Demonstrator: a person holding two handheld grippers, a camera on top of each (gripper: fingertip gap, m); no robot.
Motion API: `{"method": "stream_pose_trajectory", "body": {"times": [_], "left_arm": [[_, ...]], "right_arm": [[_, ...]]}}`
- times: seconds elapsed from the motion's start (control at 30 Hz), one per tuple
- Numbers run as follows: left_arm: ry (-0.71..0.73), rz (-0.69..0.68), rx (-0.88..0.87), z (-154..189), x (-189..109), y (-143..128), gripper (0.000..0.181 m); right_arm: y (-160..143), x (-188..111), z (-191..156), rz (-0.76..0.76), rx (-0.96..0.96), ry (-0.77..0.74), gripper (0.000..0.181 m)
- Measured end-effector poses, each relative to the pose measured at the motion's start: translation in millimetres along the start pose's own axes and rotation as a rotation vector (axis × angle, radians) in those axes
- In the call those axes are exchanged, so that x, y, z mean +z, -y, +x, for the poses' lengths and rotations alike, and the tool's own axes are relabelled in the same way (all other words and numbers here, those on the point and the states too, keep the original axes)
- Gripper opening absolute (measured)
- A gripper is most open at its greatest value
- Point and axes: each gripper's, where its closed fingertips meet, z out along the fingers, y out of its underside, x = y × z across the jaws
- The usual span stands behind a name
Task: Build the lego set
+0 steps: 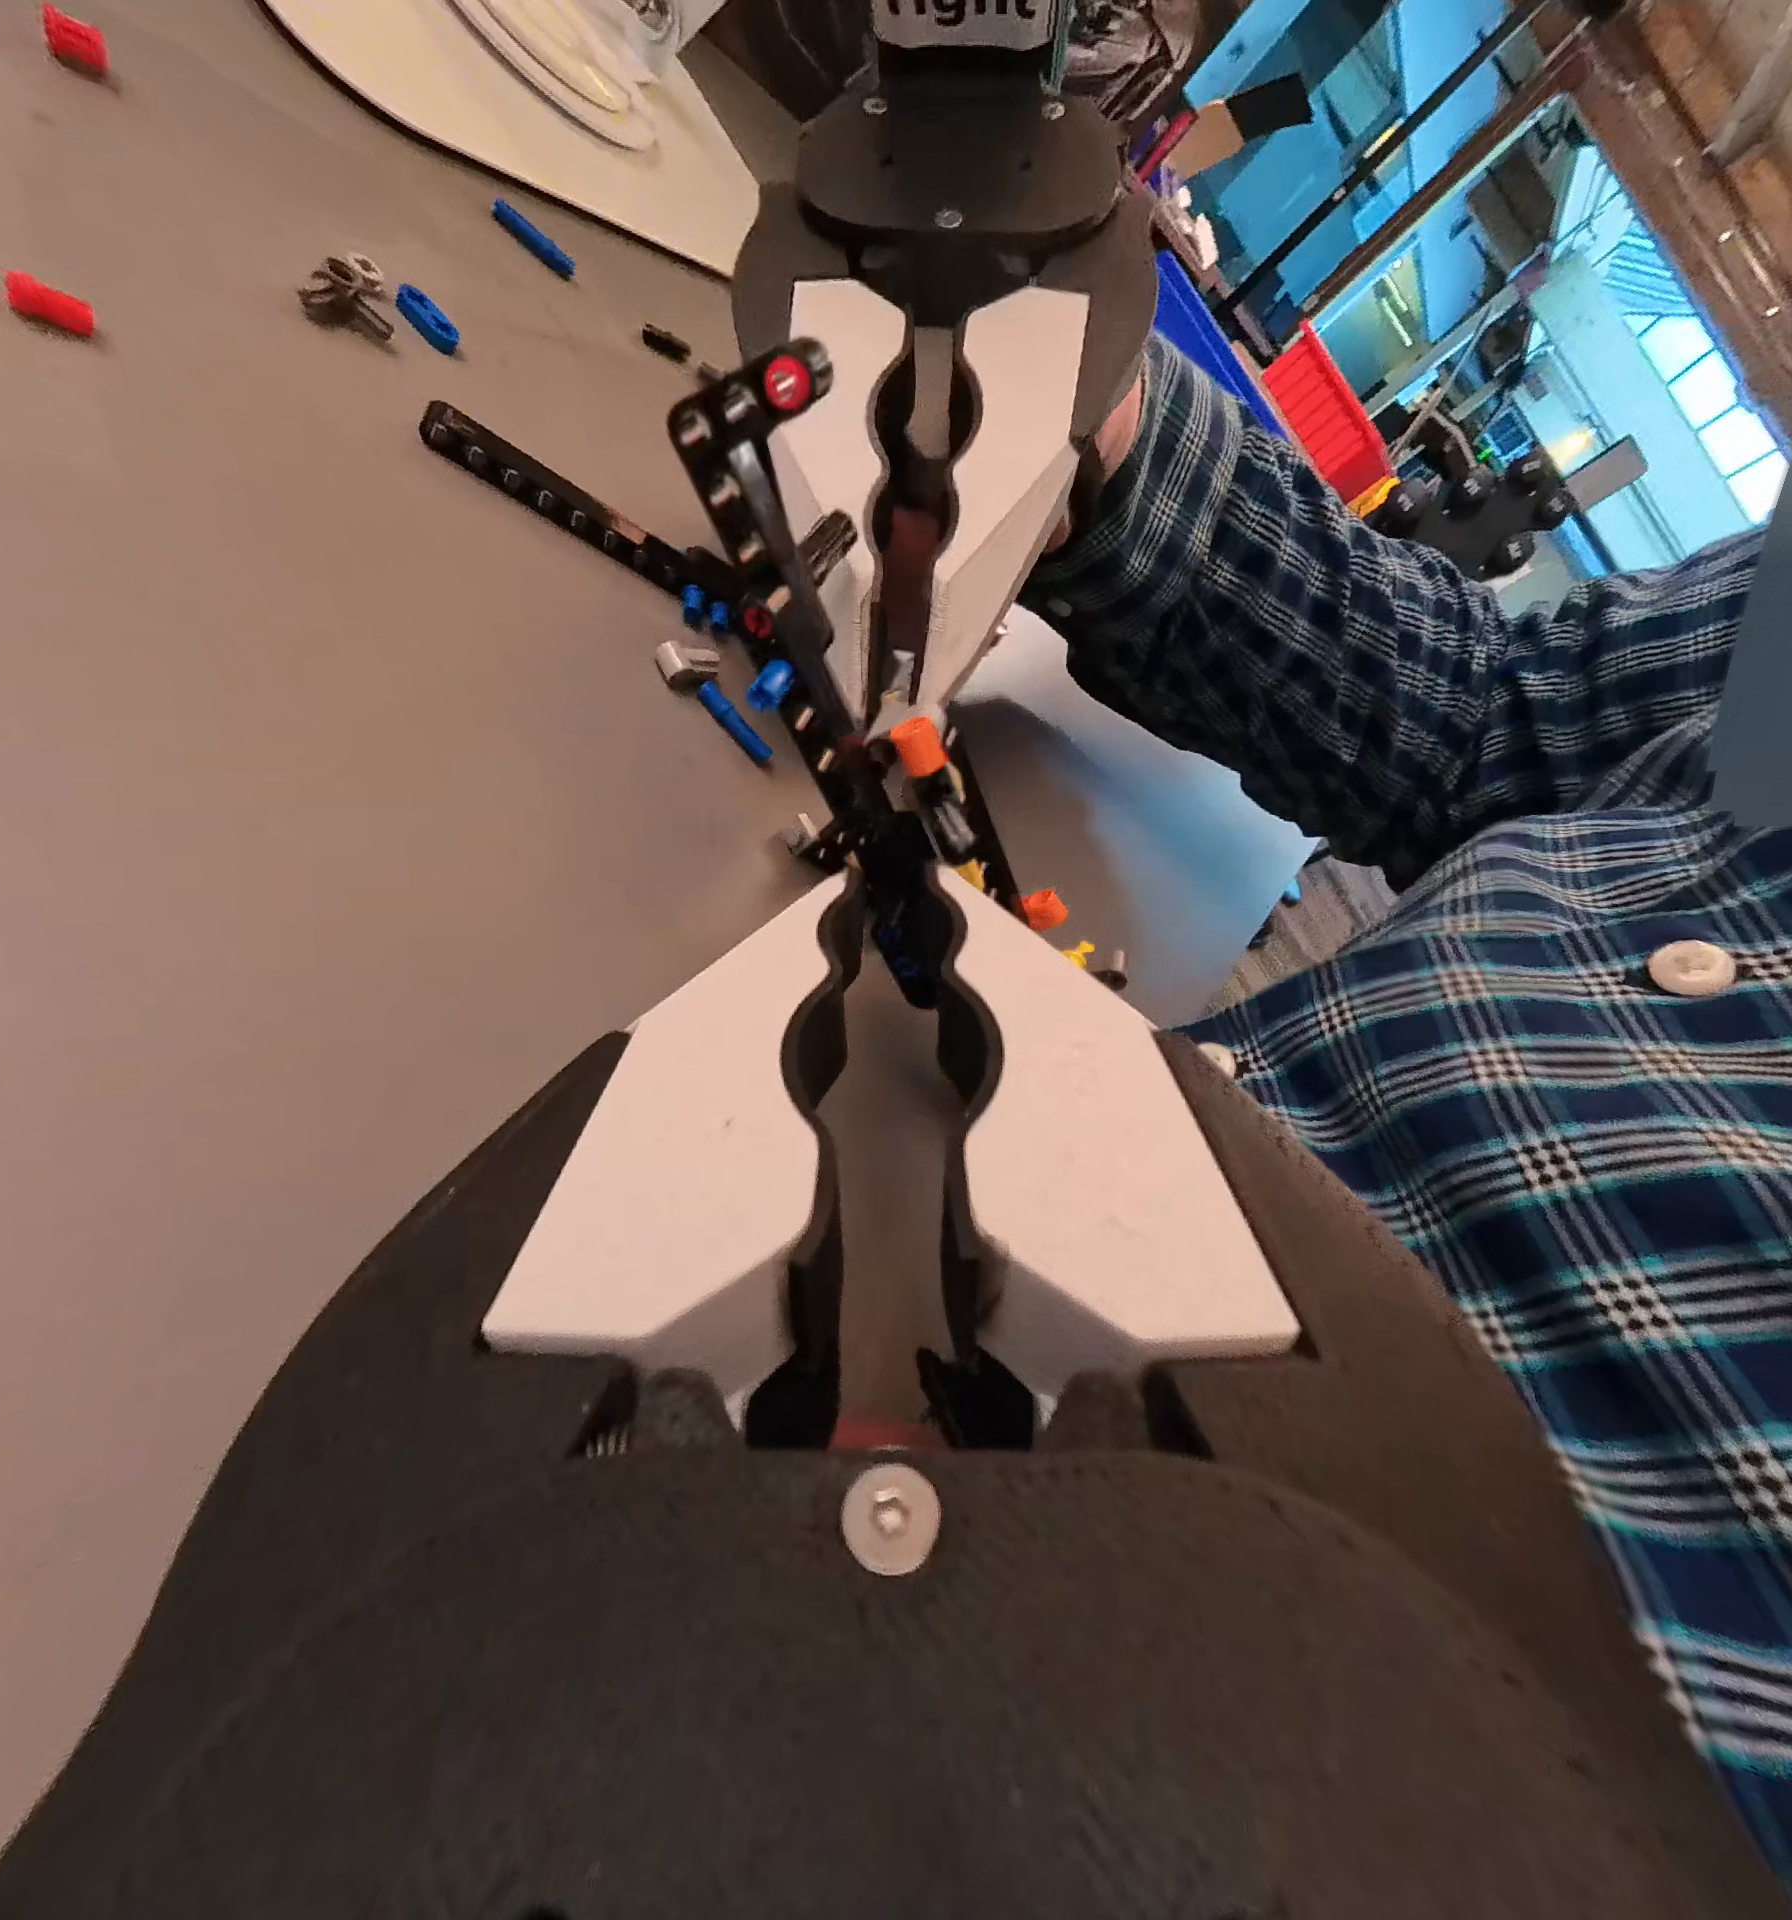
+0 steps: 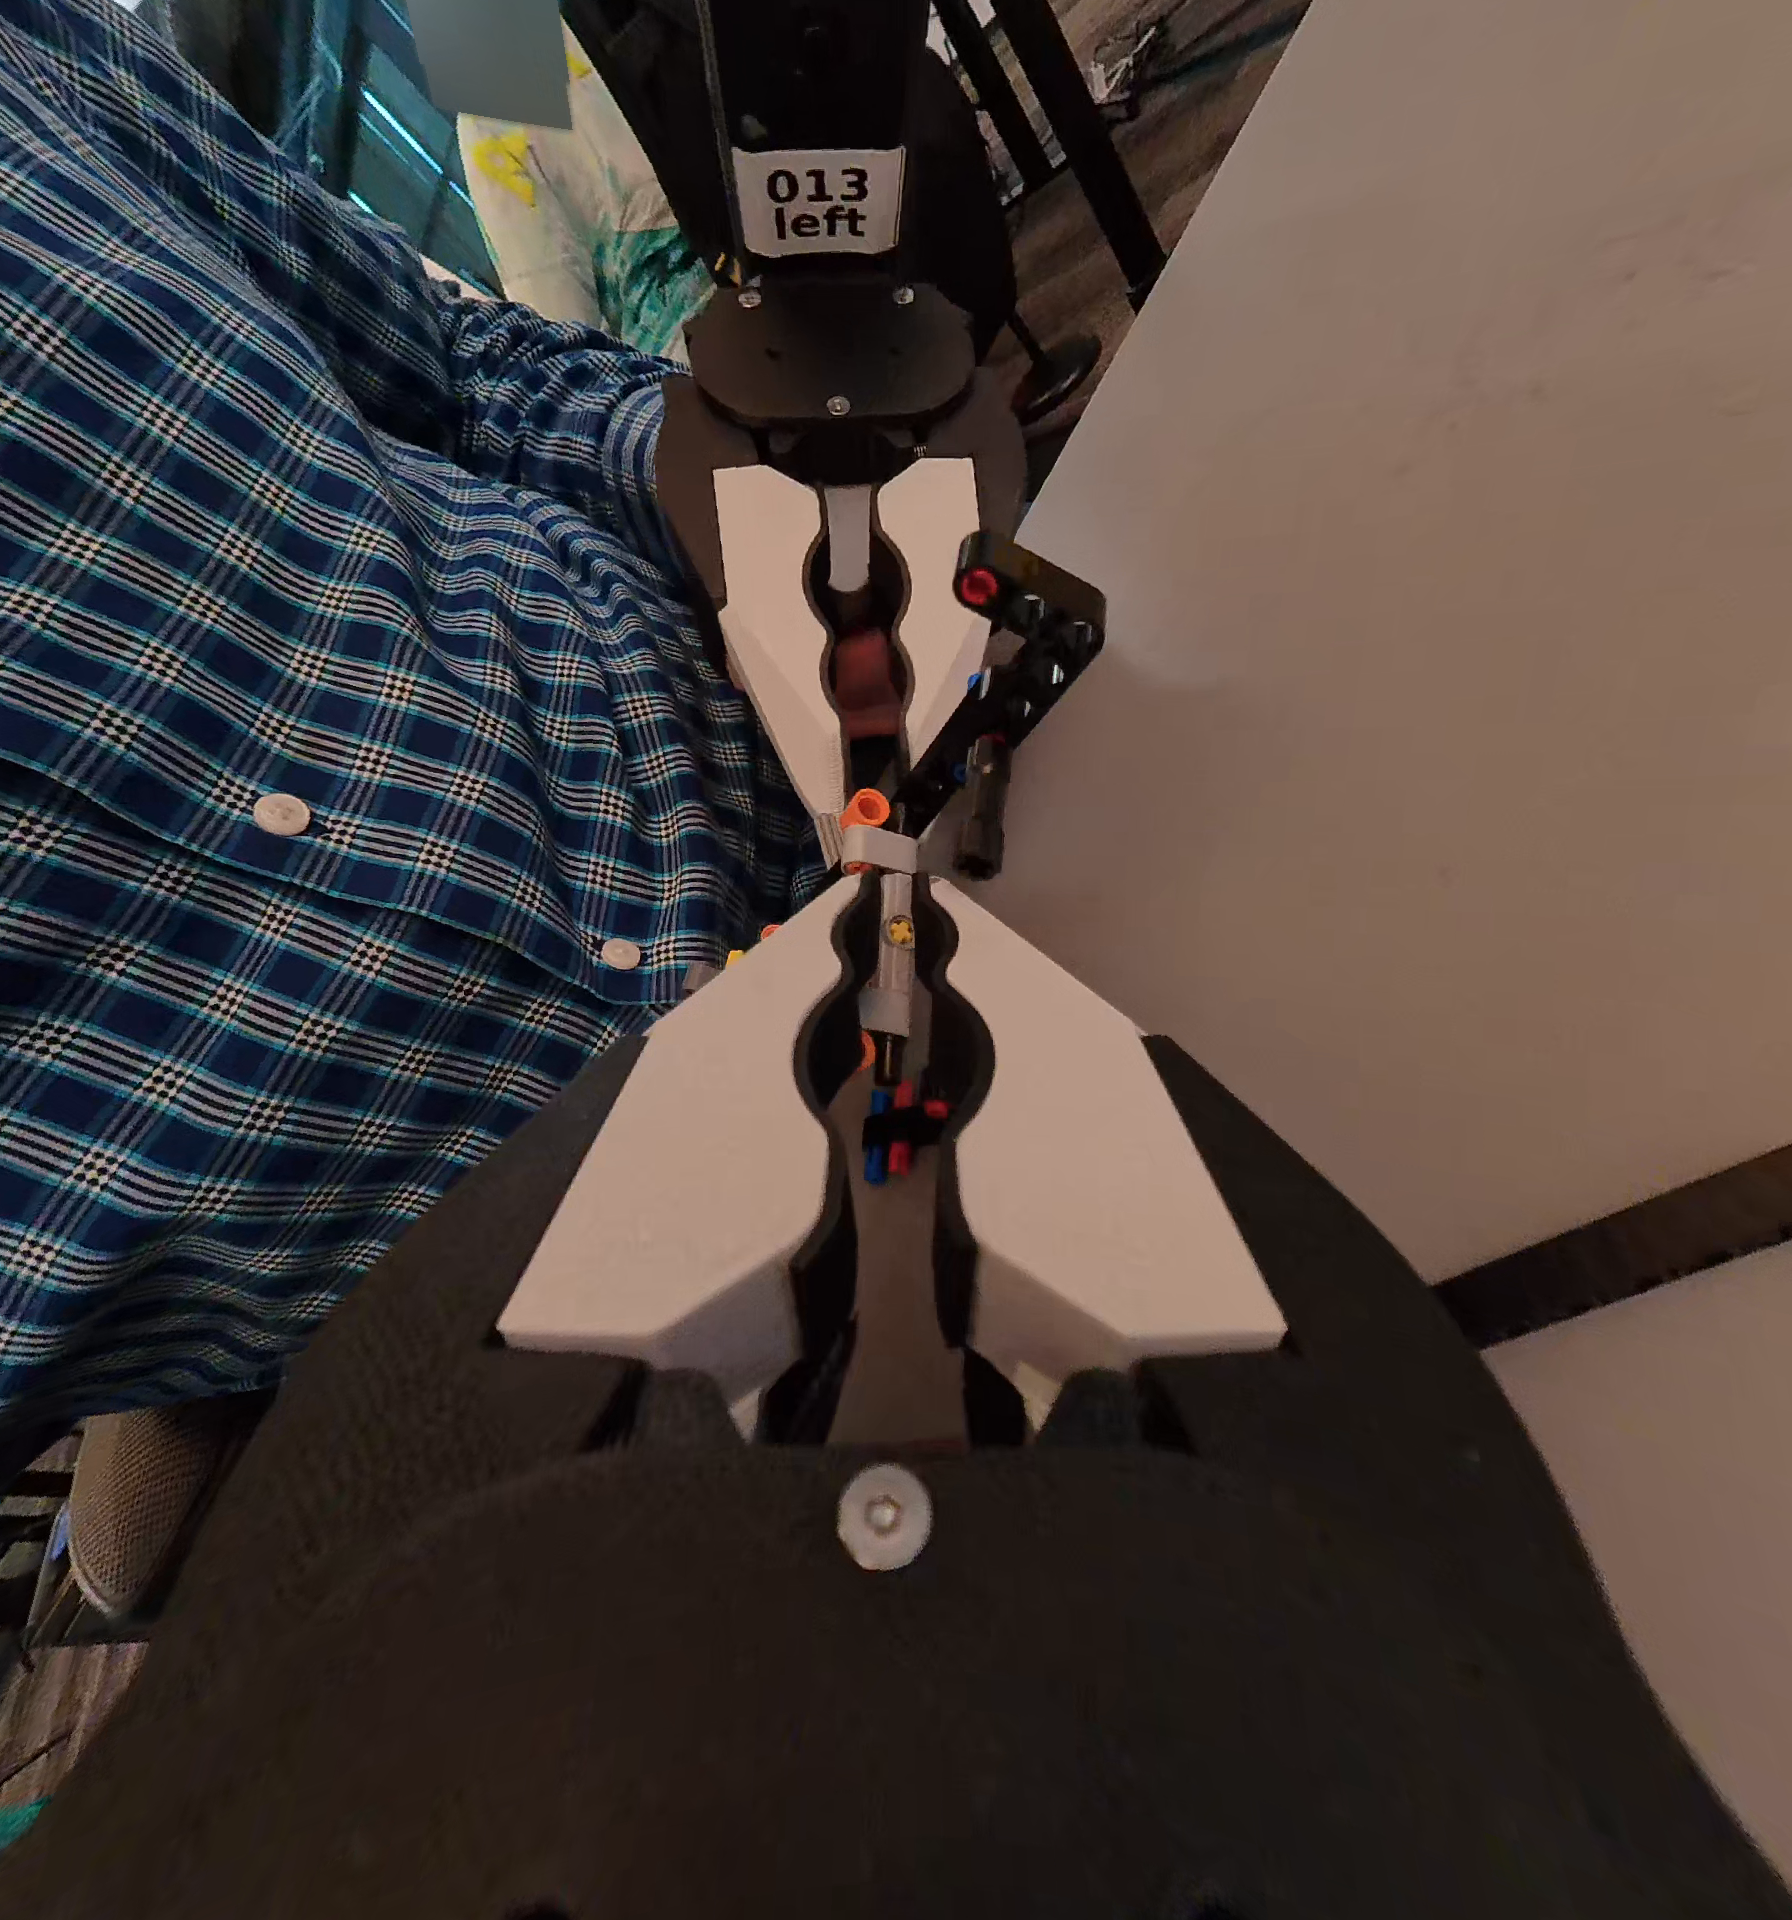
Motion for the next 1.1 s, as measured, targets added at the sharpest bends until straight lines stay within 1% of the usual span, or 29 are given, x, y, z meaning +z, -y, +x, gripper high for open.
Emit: {"method": "stream_pose_trajectory", "body": {"times": [0.17, 0.3, 0.37, 0.47, 0.53, 0.6, 0.67, 0.77, 0.83, 0.93, 1.0, 1.1], "left_arm": [[0.011, 0.012, -0.016, 1.7, 3.9, 4.9, 0.016], [0.046, -0.004, -0.005, 3.6, 10.0, 8.8, 0.038], [0.063, -0.011, 0.000, 2.9, 13.2, 9.5, 0.041], [0.085, -0.040, 0.032, 2.2, 17.9, 6.3, 0.041], [0.077, -0.038, 0.020, 2.6, 15.8, 6.5, 0.039], [0.101, -0.033, 0.015, -2.7, 11.2, 3.8, 0.040], [0.099, -0.032, 0.007, -2.8, 8.6, 1.5, 0.034], [0.095, -0.037, 0.007, -2.1, 9.7, 1.4, 0.031], [0.101, -0.045, -0.005, -3.0, 12.4, 1.0, 0.032], [0.129, -0.063, -0.016, -4.8, 18.2, 2.4, 0.048], [0.160, -0.097, -0.006, -6.4, 24.2, 1.1, 0.066], [0.179, -0.125, 0.000, -8.3, 29.1, -0.3, 0.073]], "right_arm": [[0.1, 0.0, -0.7, 0.000, -0.007, 0.002, 0.004], [-0.2, 1.2, 0.3, -0.008, -0.013, -0.002, 0.004], [-0.4, 1.7, 0.9, -0.013, -0.016, -0.006, 0.004], [-0.9, 1.8, 1.0, -0.016, -0.021, -0.011, 0.004], [-0.8, 1.6, 0.6, -0.014, -0.025, -0.011, 0.004], [-1.5, 1.9, 1.6, -0.020, -0.026, -0.020, 0.004], [-2.3, 2.8, 2.7, -0.032, -0.032, -0.028, 0.004], [-3.5, 3.5, 4.4, -0.055, -0.046, -0.040, 0.004], [-5.5, 2.9, 6.1, -0.072, -0.049, -0.054, 0.004], [-6.4, 1.8, 5.5, -0.073, -0.049, -0.055, 0.004], [-6.1, 2.3, 5.3, -0.069, -0.050, -0.052, 0.004], [-5.4, 3.6, 5.4, -0.068, -0.054, -0.050, 0.004]]}}
